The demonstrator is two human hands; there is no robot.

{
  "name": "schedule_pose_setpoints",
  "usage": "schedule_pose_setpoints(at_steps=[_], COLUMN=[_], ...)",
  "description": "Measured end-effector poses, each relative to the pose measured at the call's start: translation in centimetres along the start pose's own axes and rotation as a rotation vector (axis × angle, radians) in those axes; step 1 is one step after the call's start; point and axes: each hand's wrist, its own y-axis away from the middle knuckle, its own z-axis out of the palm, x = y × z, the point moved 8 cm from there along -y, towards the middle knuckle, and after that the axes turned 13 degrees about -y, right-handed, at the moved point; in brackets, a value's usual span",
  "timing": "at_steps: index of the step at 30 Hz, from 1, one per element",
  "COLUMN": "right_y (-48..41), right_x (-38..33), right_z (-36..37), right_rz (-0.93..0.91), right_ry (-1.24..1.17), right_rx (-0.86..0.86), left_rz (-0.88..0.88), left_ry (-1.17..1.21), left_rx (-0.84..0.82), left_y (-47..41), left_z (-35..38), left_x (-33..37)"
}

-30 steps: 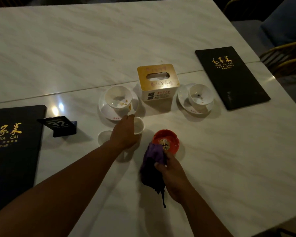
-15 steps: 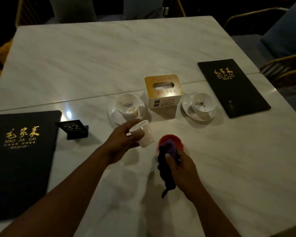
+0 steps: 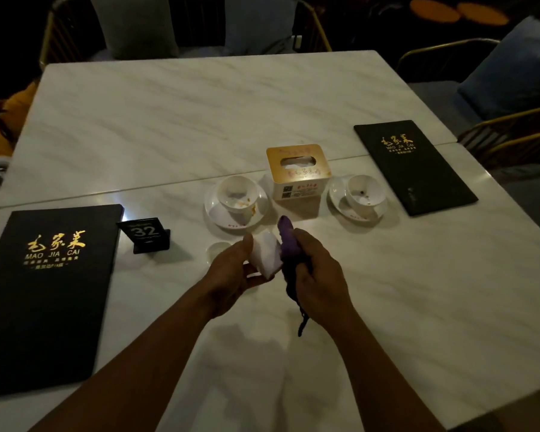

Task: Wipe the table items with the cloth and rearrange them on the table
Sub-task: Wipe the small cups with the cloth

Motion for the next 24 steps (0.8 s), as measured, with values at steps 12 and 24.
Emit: schedule_pose_setpoints(at_steps=[12,24], right_y=[1.1,3.2], right_x=[0.4,-2.2], right_z=[0.4,1.2], right_rz=[0.149,-0.45], right_ry=[-0.333,0.198], right_rx=[0.033,-0.038], left_rz=[-0.019,-0.003], left_ry=[-0.059,-0.082], left_rx=[-0.015,-0.001], left_y=[1.3,2.3], left_z=[0.1,0.1], left_x=[0.1,-0.1])
